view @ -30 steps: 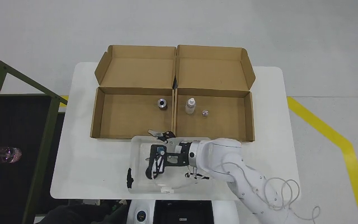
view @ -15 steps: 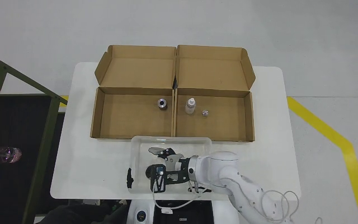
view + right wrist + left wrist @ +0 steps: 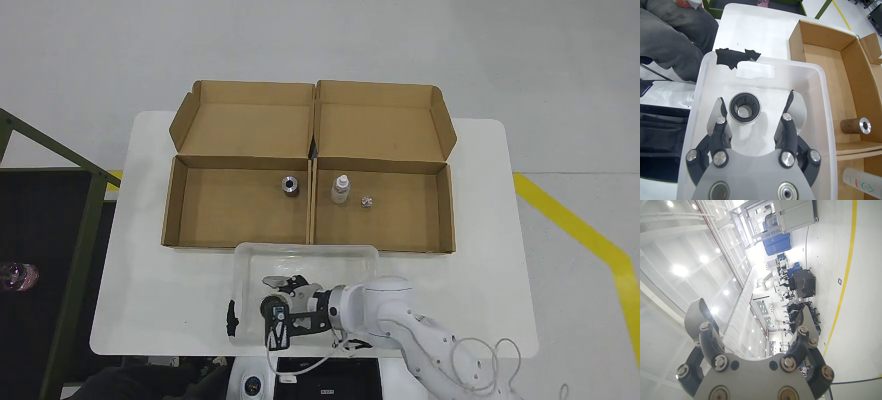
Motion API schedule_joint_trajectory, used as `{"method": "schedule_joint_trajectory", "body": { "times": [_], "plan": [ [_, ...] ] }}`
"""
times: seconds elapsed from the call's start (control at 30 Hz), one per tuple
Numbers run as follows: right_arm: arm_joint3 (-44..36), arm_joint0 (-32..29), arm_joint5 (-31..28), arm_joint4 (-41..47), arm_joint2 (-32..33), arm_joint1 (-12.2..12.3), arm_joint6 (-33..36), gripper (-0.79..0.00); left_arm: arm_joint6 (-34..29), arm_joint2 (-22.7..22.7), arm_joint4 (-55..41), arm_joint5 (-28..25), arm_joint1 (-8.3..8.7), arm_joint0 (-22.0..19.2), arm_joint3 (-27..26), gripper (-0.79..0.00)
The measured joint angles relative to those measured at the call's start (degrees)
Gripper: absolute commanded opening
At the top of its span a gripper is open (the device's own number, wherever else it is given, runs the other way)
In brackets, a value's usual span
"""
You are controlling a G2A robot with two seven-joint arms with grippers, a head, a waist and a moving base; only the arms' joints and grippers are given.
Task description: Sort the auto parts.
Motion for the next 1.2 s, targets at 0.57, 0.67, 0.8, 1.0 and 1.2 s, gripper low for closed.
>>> {"method": "schedule_joint_trajectory", "body": {
  "times": [0.57, 0.67, 0.8, 1.0, 1.2],
  "plan": [
    [5.6, 2.8, 1.6, -0.1, -4.2, -0.8, -0.2, -0.268, 0.0, 0.0, 0.0, 0.0, 0.00, 0.0, 0.0, 0.000],
    [6.5, 3.5, 1.8, 0.2, -4.5, -0.9, -0.3, -0.314, 0.0, 0.0, 0.0, 0.0, 0.00, 0.0, 0.0, 0.000],
    [7.6, 4.2, 2.1, 0.7, -4.8, -1.1, -0.4, -0.400, 0.0, 0.0, 0.0, 0.0, 0.00, 0.0, 0.0, 0.000],
    [8.5, 4.8, 2.2, 2.3, -4.9, -1.3, -0.7, -0.526, 0.0, 0.0, 0.0, 0.0, 0.00, 0.0, 0.0, 0.000],
    [8.4, 5.1, 2.0, 3.5, -4.4, -1.1, -1.5, -0.754, 0.0, 0.0, 0.0, 0.0, 0.00, 0.0, 0.0, 0.000]
  ]
}}
